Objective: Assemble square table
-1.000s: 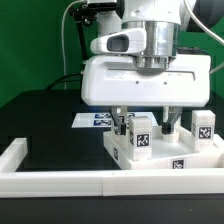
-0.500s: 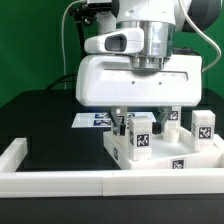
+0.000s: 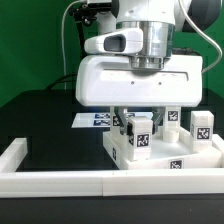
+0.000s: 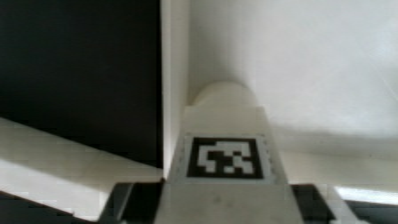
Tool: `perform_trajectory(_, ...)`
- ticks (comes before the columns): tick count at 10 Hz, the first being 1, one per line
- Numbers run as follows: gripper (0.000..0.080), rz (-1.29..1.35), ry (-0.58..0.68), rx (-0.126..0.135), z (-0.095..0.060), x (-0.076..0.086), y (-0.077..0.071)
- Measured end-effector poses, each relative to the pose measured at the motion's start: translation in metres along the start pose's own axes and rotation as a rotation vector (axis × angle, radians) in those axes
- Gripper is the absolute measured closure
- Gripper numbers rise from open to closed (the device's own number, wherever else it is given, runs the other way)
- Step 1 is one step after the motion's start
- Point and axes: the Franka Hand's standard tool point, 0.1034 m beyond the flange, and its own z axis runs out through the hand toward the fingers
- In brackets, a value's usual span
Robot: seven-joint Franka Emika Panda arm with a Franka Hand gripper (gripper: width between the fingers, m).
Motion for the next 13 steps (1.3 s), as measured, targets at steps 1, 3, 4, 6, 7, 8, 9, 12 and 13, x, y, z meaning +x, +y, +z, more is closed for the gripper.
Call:
perform_trajectory(1, 0.0509, 0.048, 0.0, 0.0, 0.0001, -0.0001, 0.0)
perform_trajectory(3, 0.0509, 0.195, 0.0, 0.001, 0.0003, -0.0002, -0.0003)
perform_trajectory(4, 0.0509, 0.263, 0.0, 0.001, 0.0006, -0.0003, -0.0004)
perform_trajectory(6, 0.0509, 0.436, 0.011, 0.005, 0.0007, -0.0001, -0.0013)
perform_trajectory(7, 0.0509, 0.541, 0.012, 0.013, 0.0007, 0.0001, -0.0022)
perform_trajectory(8, 0.0509, 0.609, 0.012, 0.016, 0.0006, 0.0002, -0.0025)
perform_trajectory(9, 0.0509, 0.732, 0.013, 0.026, 0.0007, 0.0003, -0.0031)
perform_trajectory(12, 0.0509, 1.015, 0.011, 0.029, 0.0012, 0.0011, -0.0055)
perform_trajectory(13, 0.0509, 1.092, 0.011, 0.025, 0.0014, 0.0014, -0.0054)
